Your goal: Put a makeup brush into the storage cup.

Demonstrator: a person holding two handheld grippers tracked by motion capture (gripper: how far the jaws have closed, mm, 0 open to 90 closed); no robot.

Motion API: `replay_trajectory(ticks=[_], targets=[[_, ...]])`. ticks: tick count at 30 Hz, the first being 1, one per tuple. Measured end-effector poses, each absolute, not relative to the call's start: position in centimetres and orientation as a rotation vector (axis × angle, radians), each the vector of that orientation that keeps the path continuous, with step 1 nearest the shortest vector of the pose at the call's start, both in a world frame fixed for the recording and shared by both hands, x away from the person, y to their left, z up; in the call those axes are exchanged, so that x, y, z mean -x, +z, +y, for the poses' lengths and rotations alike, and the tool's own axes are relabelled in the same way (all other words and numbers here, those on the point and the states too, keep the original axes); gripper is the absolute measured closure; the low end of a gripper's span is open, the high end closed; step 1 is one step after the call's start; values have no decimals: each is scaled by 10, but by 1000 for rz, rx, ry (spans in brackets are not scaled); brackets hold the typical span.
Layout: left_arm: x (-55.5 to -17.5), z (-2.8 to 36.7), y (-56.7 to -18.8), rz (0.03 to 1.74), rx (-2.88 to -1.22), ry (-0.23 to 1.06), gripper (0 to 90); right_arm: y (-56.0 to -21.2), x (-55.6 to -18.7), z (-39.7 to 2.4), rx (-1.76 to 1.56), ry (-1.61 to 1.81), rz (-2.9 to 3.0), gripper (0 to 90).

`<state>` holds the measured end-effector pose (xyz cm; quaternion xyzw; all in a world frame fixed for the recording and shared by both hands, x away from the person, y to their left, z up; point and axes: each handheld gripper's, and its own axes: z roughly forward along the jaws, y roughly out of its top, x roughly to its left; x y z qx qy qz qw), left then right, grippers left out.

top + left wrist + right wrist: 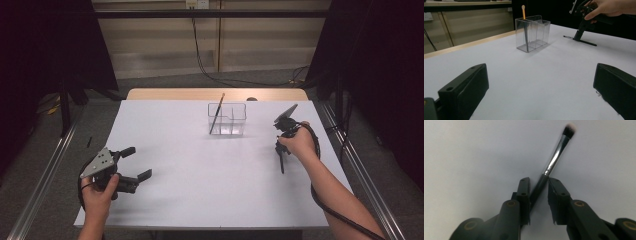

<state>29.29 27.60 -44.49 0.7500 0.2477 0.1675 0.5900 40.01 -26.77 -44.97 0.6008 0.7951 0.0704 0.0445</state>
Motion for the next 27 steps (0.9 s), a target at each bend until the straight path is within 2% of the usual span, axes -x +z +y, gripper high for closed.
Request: replay_trajectory(ticks=[2,4,27], targets=[[-293,276,-445,577,-1746,389,0,-450,-400,-268,-1831,207,2434,774],[-293,276,-445,578,-1746,390,0,-449,-400,-269,-1825,193,2451,844],[-293,275,-446,580,-1749,386,0,-450,-403,-263,-1775,116,2480,833]])
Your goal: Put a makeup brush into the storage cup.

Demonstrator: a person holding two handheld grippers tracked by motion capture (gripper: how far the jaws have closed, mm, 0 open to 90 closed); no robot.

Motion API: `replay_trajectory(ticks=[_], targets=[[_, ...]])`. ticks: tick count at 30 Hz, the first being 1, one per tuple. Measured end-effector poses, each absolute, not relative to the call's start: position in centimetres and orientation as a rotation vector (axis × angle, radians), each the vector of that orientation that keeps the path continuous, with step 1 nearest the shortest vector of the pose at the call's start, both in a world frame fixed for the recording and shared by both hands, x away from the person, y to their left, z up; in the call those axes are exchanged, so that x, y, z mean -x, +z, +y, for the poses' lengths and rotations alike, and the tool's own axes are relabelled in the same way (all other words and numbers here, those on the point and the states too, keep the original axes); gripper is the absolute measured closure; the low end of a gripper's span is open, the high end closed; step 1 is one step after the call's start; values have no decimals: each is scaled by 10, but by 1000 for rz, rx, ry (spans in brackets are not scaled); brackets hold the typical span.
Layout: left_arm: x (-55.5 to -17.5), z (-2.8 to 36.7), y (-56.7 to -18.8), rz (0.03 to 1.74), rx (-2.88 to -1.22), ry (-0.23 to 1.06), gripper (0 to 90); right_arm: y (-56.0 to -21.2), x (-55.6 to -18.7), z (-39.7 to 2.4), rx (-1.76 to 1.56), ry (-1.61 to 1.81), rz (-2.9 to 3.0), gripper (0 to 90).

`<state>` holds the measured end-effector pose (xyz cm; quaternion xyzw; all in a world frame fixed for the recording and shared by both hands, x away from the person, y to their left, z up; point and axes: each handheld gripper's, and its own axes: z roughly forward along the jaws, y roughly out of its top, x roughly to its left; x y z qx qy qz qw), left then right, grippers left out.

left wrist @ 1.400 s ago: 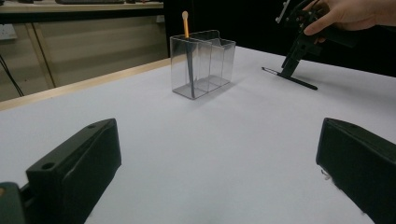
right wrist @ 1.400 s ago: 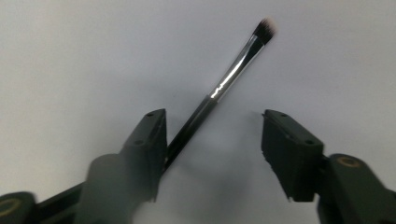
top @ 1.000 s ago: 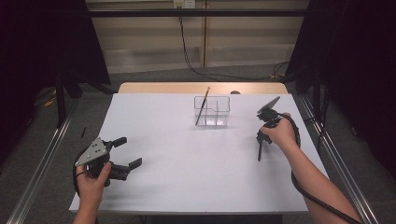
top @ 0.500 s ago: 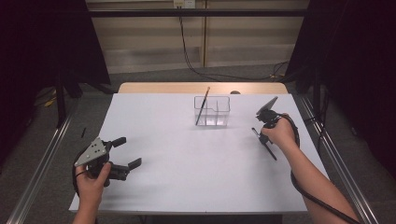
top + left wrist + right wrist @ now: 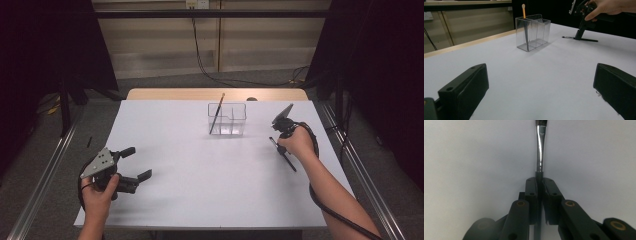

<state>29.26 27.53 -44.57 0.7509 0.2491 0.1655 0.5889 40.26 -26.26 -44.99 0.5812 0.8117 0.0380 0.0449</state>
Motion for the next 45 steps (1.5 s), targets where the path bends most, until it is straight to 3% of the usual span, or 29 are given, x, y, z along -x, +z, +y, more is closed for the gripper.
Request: replay_trajectory(ticks=[14,45], targets=[[-292,277,-445,581,-1750,393,0,-445,-395,-273,-1771,276,2466,847],[-291,275,-443,575,-1738,395,0,-413,-365,-287,-1575,1212,1991,847]])
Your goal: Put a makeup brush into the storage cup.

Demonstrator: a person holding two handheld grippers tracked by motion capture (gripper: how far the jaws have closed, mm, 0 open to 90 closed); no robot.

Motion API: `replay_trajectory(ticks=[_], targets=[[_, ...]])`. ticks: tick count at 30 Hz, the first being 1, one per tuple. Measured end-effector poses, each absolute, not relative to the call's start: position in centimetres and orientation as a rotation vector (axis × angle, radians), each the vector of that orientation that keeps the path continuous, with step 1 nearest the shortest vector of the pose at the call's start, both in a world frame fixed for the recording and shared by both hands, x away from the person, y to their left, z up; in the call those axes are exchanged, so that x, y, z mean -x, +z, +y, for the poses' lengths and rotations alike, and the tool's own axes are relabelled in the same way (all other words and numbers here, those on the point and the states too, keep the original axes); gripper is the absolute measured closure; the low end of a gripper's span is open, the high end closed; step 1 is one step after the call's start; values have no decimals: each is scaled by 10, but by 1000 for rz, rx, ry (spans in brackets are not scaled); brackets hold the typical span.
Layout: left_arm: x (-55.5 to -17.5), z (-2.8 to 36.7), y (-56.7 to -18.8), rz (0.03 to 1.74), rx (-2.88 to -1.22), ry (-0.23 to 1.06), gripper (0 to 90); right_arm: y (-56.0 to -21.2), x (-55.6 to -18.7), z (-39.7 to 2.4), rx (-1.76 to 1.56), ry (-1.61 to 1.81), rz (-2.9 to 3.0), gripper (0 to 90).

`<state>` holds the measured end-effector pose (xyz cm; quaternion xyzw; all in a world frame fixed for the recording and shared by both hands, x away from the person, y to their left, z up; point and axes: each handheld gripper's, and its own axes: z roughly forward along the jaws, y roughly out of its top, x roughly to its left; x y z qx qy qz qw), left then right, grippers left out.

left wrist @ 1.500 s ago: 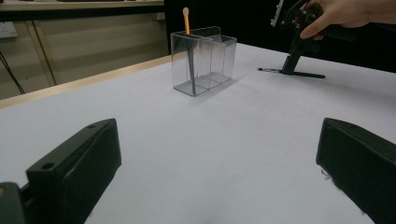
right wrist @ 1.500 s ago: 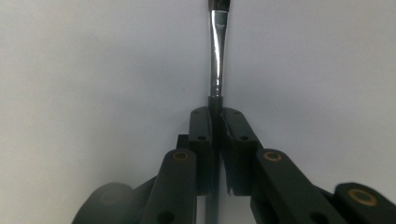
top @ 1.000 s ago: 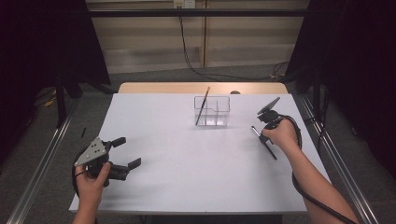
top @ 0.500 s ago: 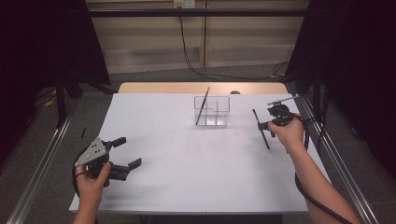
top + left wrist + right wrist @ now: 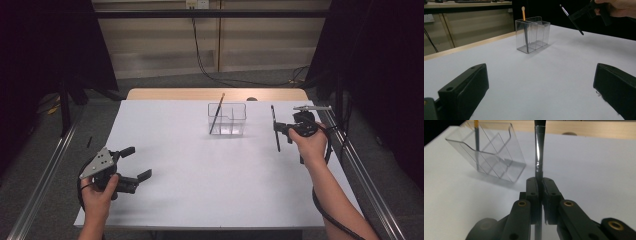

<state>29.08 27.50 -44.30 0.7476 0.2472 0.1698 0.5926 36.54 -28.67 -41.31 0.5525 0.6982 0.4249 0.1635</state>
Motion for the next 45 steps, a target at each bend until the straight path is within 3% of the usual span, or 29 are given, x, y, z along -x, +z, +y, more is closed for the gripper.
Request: replay_trajectory(ticks=[45], targets=[[-291,275,-444,577,-1735,391,0,-403,-350,-274,-1250,1517,1607,847]])
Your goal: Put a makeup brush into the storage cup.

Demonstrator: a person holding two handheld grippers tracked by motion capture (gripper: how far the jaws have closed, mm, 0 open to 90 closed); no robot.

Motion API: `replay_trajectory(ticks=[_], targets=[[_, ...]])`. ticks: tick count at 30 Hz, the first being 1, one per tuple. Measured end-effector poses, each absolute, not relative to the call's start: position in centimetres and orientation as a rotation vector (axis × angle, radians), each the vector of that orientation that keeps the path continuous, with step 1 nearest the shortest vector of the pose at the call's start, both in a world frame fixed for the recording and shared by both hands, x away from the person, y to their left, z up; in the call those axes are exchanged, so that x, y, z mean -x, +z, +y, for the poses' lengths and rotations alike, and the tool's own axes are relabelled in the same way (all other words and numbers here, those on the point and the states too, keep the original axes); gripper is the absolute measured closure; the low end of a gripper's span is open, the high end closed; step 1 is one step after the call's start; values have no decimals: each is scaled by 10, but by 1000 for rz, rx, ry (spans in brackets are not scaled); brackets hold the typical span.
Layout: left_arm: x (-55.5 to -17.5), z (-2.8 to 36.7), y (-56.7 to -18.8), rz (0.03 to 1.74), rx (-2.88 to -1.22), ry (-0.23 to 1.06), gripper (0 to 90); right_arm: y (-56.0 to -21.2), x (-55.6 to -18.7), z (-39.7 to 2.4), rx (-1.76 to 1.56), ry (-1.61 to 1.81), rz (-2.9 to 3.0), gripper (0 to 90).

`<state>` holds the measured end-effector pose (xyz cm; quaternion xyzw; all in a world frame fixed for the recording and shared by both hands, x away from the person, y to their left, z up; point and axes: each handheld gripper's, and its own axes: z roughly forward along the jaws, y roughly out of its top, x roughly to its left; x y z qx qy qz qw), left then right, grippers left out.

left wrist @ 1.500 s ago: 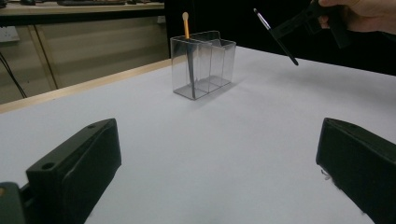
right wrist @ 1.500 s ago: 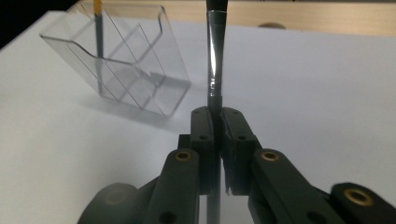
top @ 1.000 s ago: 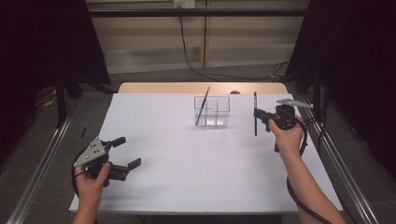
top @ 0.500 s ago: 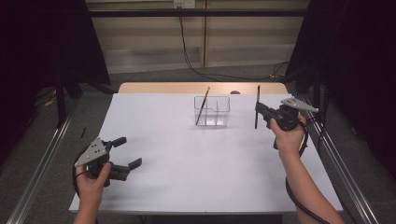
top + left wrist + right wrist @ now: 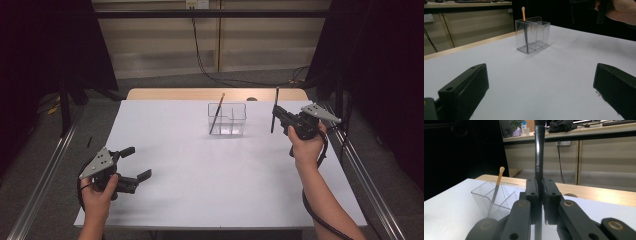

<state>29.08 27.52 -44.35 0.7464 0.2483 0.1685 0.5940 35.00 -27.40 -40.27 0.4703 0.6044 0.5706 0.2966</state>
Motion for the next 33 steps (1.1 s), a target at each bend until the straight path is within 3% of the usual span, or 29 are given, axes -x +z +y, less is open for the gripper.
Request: replay_trajectory(ticks=[33], targets=[[-291,277,-444,578,-1734,392,0,-392,-360,-247,-1182,1598,1591,847]])
